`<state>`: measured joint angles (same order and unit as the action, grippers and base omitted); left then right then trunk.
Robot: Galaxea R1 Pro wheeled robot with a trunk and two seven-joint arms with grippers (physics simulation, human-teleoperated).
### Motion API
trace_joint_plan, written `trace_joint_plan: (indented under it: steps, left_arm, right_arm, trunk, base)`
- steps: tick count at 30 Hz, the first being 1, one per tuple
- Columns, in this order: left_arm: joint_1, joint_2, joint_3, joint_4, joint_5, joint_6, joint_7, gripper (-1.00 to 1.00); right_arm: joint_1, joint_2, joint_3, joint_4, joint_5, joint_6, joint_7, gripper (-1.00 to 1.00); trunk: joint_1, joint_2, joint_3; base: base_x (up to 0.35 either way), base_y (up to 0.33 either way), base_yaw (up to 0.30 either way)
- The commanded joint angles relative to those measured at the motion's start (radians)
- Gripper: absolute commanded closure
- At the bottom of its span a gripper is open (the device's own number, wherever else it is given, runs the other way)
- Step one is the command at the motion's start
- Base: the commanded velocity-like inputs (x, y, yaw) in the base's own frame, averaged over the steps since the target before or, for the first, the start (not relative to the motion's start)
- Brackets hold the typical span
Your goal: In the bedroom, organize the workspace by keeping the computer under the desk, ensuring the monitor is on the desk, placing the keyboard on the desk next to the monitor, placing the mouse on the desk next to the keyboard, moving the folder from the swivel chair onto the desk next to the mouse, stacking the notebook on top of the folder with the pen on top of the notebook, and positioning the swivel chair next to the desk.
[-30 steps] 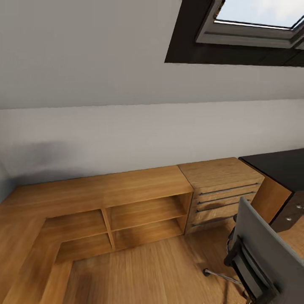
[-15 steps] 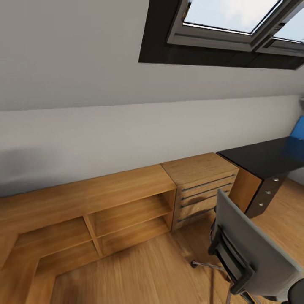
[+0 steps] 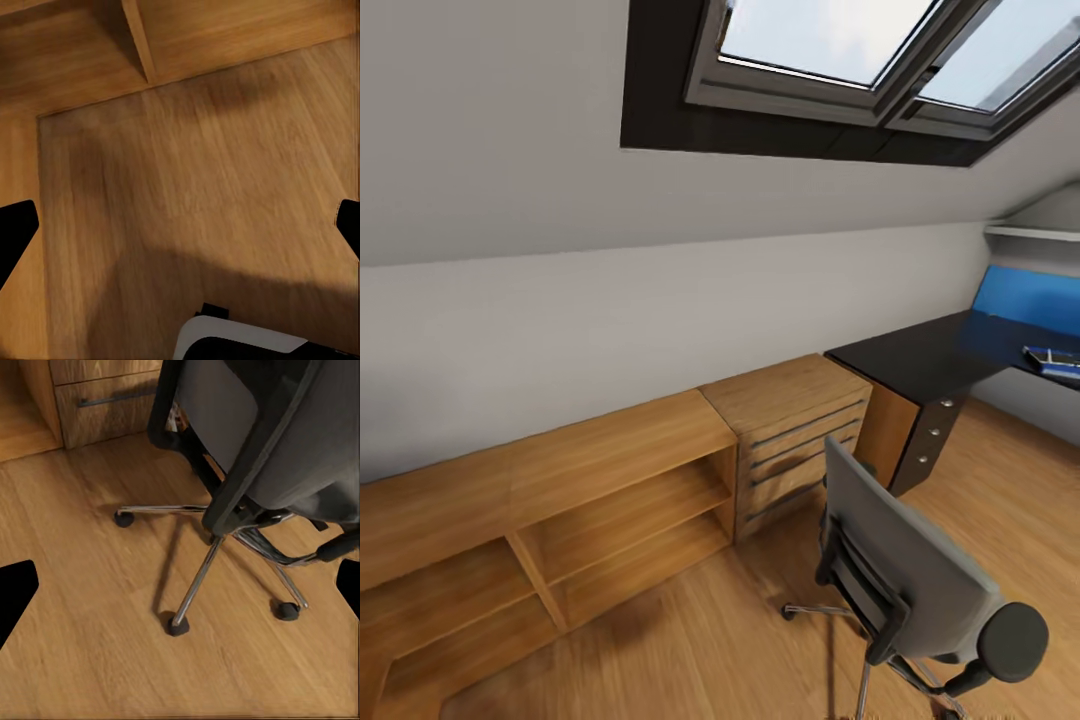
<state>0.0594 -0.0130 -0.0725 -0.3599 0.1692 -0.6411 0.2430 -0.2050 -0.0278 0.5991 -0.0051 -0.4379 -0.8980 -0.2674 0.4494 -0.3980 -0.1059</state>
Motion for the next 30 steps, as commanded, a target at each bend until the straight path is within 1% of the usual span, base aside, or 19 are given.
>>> trace_joint_plan:
  steps: [1,18,30]
  left_arm:
    - [0.0,0.001,-0.008,-0.002,0.01,-0.002,0.004,-1.0]
    - [0.0,0.001,-0.007,-0.002,0.01,-0.002,0.004,-1.0]
    - [0.0,0.001,-0.008,-0.002,0.01,-0.001,0.004,-1.0]
  right_arm:
    - [-0.001,0.0,0.008,-0.001,-0.004,-0.001,-0.006,-1.0]
    - [-0.001,0.0,0.008,0.0,-0.004,-0.001,-0.006,-1.0]
    - [-0.001,0.0,0.008,0.0,-0.004,-0.001,-0.006,-1.0]
  trunk:
    - [0.001,-0.002,-0.002]
    - [0.001,-0.002,-0.002]
    - [0.001,-0.002,-0.002]
  base:
    - [0.0,0.0,-0.297]
    - [0.006,0.005,-0.297]
    - [0.2,0.133,-0.297]
